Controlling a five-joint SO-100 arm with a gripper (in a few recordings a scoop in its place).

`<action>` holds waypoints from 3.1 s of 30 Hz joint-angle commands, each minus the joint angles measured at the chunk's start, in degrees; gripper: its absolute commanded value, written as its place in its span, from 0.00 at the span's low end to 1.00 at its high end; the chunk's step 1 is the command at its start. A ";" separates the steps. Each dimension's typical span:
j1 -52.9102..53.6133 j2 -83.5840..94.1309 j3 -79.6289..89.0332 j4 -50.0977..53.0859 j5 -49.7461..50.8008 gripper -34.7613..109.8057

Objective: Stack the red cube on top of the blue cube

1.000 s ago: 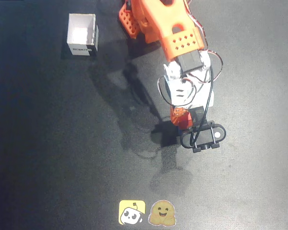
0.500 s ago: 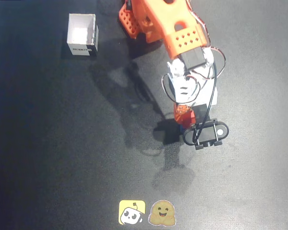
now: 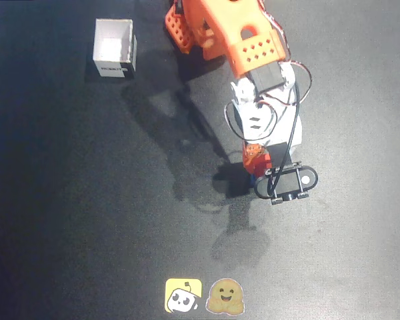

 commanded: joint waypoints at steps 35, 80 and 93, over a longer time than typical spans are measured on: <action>5.89 27.86 10.37 -15.29 -16.61 0.24; 27.16 82.88 52.47 21.97 -17.49 0.24; 27.16 82.88 52.47 22.24 -18.19 0.24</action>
